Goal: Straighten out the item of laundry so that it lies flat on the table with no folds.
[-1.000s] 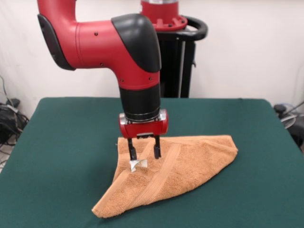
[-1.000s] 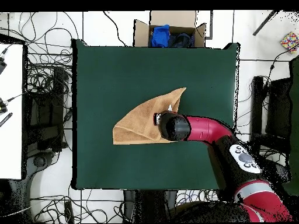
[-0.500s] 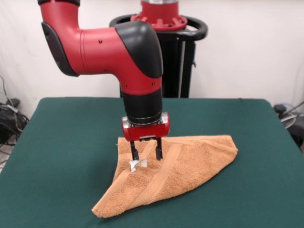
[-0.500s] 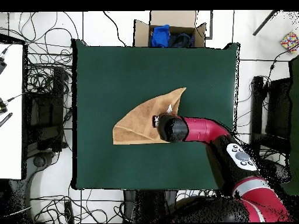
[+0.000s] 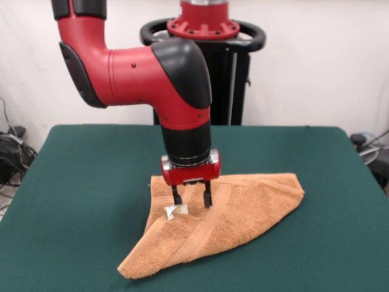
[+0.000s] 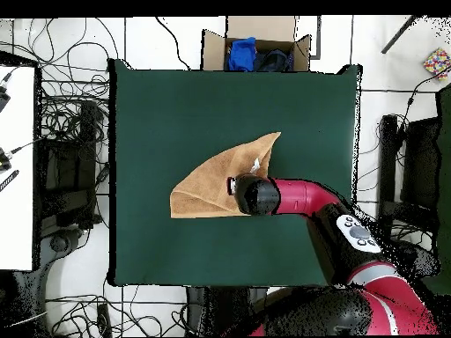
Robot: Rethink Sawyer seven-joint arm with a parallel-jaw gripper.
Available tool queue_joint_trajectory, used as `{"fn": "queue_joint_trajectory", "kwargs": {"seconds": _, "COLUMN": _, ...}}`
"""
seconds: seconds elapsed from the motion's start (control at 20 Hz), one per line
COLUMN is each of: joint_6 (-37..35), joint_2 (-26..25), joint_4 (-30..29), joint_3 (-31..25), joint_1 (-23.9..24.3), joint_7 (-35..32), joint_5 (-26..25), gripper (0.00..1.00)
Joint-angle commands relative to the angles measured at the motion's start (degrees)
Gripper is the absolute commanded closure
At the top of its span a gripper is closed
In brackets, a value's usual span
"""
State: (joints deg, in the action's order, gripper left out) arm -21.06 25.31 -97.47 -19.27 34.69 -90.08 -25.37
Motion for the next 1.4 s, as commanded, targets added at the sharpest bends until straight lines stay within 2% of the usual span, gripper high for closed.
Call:
{"fn": "queue_joint_trajectory", "kwargs": {"seconds": 0.05, "joint_6": 3.7, "joint_2": -1.2, "joint_4": 3.7, "joint_3": -3.0, "joint_1": -1.9, "joint_7": -1.1, "joint_5": -3.3, "gripper": 0.00}}
{"fn": "queue_joint_trajectory", "kwargs": {"seconds": 1.4, "joint_6": 2.2, "joint_2": -1.3, "joint_4": 4.0, "joint_3": -2.2, "joint_1": -2.5, "joint_7": -0.6, "joint_5": -3.1, "gripper": 0.00}}
